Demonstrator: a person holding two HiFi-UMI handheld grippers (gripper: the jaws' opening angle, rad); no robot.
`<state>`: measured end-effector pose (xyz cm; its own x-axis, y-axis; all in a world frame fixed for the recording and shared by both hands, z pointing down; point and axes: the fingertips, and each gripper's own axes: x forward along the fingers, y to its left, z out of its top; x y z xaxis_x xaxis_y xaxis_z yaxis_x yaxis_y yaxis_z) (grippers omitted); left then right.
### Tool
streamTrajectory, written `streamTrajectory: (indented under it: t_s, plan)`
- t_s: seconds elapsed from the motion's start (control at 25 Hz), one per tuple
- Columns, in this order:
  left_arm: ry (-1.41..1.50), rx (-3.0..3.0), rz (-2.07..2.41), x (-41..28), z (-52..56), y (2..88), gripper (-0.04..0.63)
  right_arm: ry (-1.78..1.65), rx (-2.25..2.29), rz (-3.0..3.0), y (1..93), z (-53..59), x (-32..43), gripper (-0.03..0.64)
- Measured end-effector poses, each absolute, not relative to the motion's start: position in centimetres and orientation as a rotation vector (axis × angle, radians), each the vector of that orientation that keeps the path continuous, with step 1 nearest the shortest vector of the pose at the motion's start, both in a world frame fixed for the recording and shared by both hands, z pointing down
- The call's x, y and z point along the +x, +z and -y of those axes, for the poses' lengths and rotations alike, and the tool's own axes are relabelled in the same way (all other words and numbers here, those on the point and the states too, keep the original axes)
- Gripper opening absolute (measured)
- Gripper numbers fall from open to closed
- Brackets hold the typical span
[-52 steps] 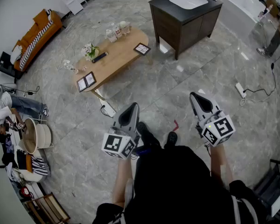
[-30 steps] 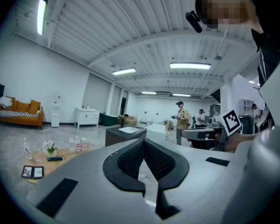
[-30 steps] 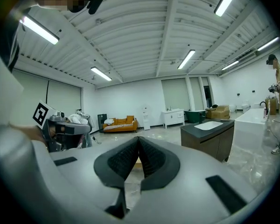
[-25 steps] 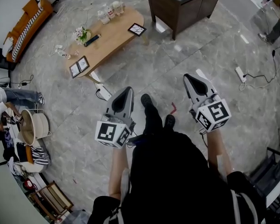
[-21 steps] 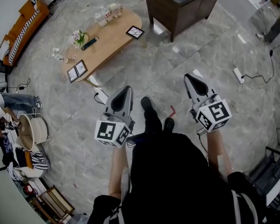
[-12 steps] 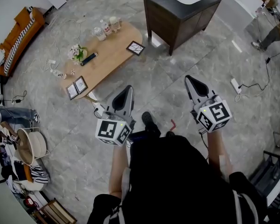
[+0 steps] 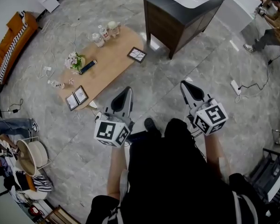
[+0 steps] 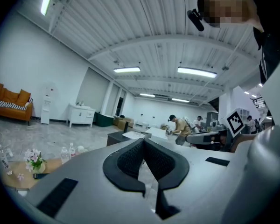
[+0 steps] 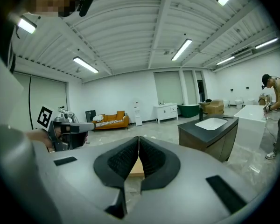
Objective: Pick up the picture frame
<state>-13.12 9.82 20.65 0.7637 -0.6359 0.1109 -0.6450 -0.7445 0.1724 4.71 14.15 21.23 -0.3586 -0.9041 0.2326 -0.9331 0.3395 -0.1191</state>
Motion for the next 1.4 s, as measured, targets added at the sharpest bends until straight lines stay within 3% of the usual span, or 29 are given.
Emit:
streamTrajectory:
  t_s: [0.32, 0.84, 1.4]
  plan:
    - [0.099, 2.706, 1.058, -13.0, -4.5, 22.5, 0.012, 0.417, 1.632, 2.470, 23.8, -7.8, 5.4, 0.014]
    - [0.139, 2.579, 1.352, -9.6, 9.7, 20.5, 0.012, 0.457, 1.351, 2.591, 25.5, 11.9, 9.6, 0.014]
    - [0.273, 2.383, 1.439, -4.9, 16.8, 25.5, 0.012, 0.652, 0.982, 2.481, 40.4, 23.0, 11.3, 0.014]
